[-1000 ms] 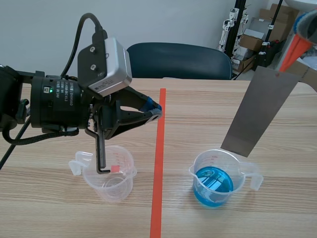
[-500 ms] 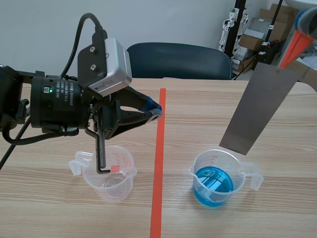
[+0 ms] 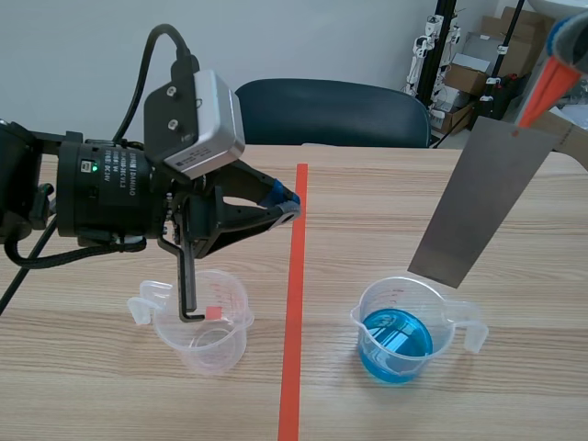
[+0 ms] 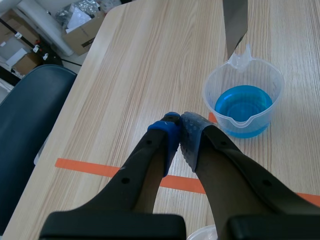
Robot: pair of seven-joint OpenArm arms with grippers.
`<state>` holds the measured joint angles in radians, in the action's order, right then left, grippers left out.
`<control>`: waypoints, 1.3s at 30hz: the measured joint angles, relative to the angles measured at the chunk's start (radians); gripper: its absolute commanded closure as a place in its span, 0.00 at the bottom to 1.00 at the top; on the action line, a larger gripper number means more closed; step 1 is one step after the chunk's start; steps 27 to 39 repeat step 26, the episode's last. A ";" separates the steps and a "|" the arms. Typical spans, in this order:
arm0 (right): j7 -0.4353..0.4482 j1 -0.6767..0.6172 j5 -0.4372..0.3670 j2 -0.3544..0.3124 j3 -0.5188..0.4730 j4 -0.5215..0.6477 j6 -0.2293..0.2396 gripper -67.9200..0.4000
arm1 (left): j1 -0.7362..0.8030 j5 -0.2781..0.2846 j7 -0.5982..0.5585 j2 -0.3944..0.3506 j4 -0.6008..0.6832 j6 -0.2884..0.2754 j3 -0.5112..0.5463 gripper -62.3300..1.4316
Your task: Do the redox reaction experiment. raise the plate out of the solution
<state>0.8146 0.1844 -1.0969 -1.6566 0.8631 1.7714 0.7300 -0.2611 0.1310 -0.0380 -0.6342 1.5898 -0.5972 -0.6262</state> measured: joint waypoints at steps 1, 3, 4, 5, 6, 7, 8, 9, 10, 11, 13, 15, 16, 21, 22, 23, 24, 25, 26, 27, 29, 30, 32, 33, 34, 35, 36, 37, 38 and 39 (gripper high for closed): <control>0.000 0.000 0.000 0.000 0.000 0.000 0.000 0.99 | 0.000 0.000 0.000 0.000 0.000 0.000 0.000 0.94; 0.010 0.000 0.000 0.000 0.000 0.000 0.000 0.99 | 0.000 0.000 0.000 0.000 0.000 0.000 0.000 0.94; 0.011 0.000 0.000 0.000 0.000 0.000 0.000 0.99 | 0.000 0.000 0.000 0.000 0.000 0.000 0.000 0.94; 0.011 0.000 0.000 0.000 0.000 0.000 0.000 0.99 | 0.000 0.000 0.000 0.000 0.000 0.000 0.000 0.94; 0.011 0.000 0.000 0.000 0.000 0.000 0.000 0.99 | 0.000 0.000 0.000 0.000 0.000 0.000 0.000 0.94; 0.011 0.000 0.000 0.000 0.000 0.000 0.000 0.99 | 0.000 0.000 0.000 0.000 0.000 0.000 0.000 0.94; 0.011 0.000 0.000 0.000 0.000 0.000 0.000 0.99 | 0.000 0.000 0.000 0.000 0.000 0.000 0.000 0.94; 0.011 0.000 0.000 0.000 0.000 0.000 0.000 0.99 | 0.000 0.000 0.000 0.000 0.000 0.000 0.000 0.94; 0.011 0.000 0.000 0.000 0.000 0.000 0.000 0.99 | 0.000 0.000 0.000 0.000 0.000 0.000 0.000 0.94; 0.011 0.000 0.000 0.000 0.000 0.000 0.000 0.99 | 0.000 0.000 0.000 0.000 0.000 0.000 0.000 0.94; 0.011 0.000 0.000 0.000 0.000 0.000 0.000 0.99 | 0.000 0.000 0.000 0.000 0.000 0.000 0.000 0.94; 0.011 0.000 0.000 0.000 0.000 0.000 0.000 0.99 | 0.000 0.000 0.000 0.000 0.000 0.000 0.000 0.94; 0.011 0.000 0.000 0.000 0.000 0.000 0.000 0.99 | 0.000 0.000 0.000 0.000 0.000 0.000 0.000 0.94; 0.011 0.000 0.000 0.000 0.000 0.000 0.000 0.99 | 0.000 0.000 0.000 0.000 0.000 0.000 0.000 0.94; 0.011 0.000 0.000 0.000 0.000 0.000 0.000 0.99 | 0.000 0.000 0.000 0.000 0.000 0.000 0.000 0.94; 0.011 0.000 0.000 0.000 0.000 0.000 0.000 0.99 | 0.000 0.000 0.000 0.000 0.000 0.000 0.000 0.94; 0.011 0.000 0.000 0.000 0.000 0.000 0.000 0.99 | 0.000 0.000 0.000 0.000 0.000 0.000 0.000 0.94; 0.011 0.000 0.000 0.000 0.000 0.000 0.000 0.99 | 0.000 0.000 0.000 0.000 0.000 0.000 0.000 0.94; 0.011 0.000 0.000 0.000 0.000 0.000 0.000 0.99 | 0.000 0.000 0.000 0.000 0.000 0.000 0.000 0.94; 0.011 0.000 0.000 0.000 0.000 0.000 0.000 0.99 | 0.000 0.000 0.000 0.000 0.000 0.000 0.000 0.94; 0.011 0.000 0.000 0.000 0.000 0.000 0.000 0.99 | 0.000 0.000 0.000 0.000 0.000 0.000 0.000 0.94; 0.011 0.000 0.000 0.000 0.000 0.000 0.000 0.99 | 0.000 0.000 0.000 0.000 0.000 0.000 0.000 0.94; 0.011 0.000 0.000 0.000 0.000 0.000 0.000 0.99 | 0.000 0.000 0.000 0.000 0.000 0.000 0.000 0.94; 0.011 0.000 0.000 0.000 0.000 0.000 0.000 0.99 | 0.000 0.000 0.000 0.000 0.000 0.000 0.000 0.94; 0.011 0.000 0.000 0.000 0.000 0.000 0.000 0.99 | 0.000 0.000 0.000 0.000 0.000 0.000 0.000 0.94; 0.011 0.000 0.000 0.000 0.000 0.000 0.000 0.99 | 0.000 0.000 0.000 0.000 0.000 0.000 0.000 0.94; 0.011 0.000 0.000 0.000 0.000 0.000 0.000 0.99 | 0.000 0.000 0.000 0.000 0.000 0.000 0.000 0.94; 0.011 0.000 0.000 0.000 0.000 0.000 0.000 0.99 | 0.000 0.000 0.000 0.000 0.000 0.000 0.000 0.94; 0.011 0.000 0.000 0.000 0.000 0.000 0.000 0.99 | 0.000 0.000 0.000 0.000 0.000 0.000 0.000 0.94; 0.011 0.000 0.000 0.000 0.000 0.000 0.000 0.99 | 0.000 0.000 0.000 0.000 0.000 0.000 0.000 0.94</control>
